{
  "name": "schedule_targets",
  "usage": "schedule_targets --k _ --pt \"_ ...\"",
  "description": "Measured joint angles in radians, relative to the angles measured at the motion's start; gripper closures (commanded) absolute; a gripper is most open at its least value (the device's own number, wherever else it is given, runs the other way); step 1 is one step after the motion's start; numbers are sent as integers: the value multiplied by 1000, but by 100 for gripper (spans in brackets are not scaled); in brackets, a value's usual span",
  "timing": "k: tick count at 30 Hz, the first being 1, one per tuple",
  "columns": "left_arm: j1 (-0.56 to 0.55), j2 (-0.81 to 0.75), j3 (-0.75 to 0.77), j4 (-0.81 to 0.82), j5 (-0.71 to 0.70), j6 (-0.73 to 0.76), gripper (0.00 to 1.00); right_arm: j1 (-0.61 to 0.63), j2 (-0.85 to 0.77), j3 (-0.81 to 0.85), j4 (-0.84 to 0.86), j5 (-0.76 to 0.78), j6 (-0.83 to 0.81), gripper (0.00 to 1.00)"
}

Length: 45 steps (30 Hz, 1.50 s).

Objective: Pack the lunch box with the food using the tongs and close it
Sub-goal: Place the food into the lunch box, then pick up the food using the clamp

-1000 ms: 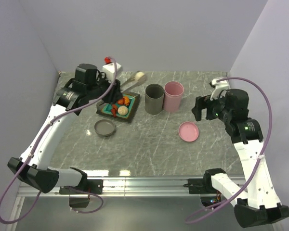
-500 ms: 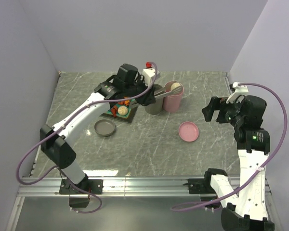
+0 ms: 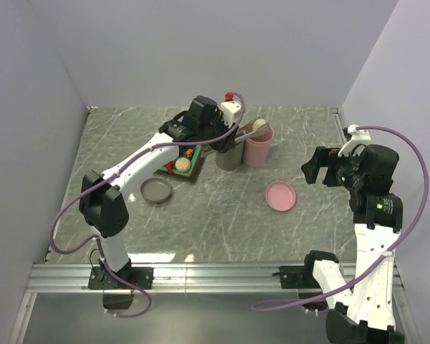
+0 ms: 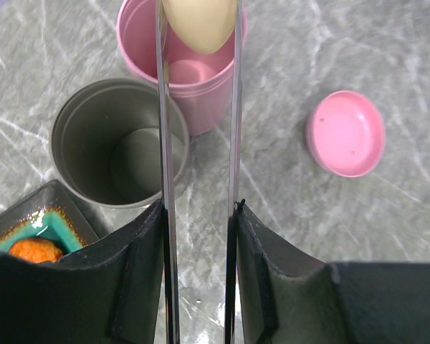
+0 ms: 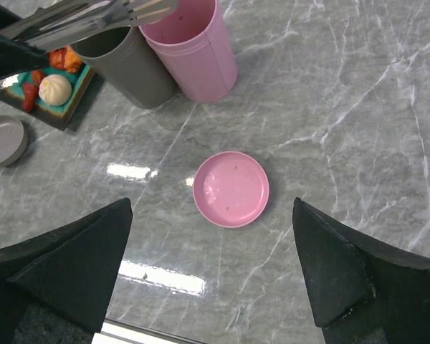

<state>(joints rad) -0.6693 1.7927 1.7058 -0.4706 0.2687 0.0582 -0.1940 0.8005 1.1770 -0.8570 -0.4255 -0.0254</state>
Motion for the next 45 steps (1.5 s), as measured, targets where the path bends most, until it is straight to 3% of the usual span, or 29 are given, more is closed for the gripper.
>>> schedule_targets --k 12,23,33,37,45 --pt "0 65 34 2 -40 -6 36 0 3 0 -20 -13 -18 0" --pt "29 25 111 -66 -3 -21 40 0 18 0 -19 -14 -27 0" --pt "336 -438 -127 -262 124 76 41 0 137 -5 -47 -76 -98 0" --pt "403 -566 -229 -325 161 148 40 0 222 -5 -56 -112 -113 0" --pt "517 -618 -465 -407 199 246 36 0 258 14 -53 -141 -104 0"
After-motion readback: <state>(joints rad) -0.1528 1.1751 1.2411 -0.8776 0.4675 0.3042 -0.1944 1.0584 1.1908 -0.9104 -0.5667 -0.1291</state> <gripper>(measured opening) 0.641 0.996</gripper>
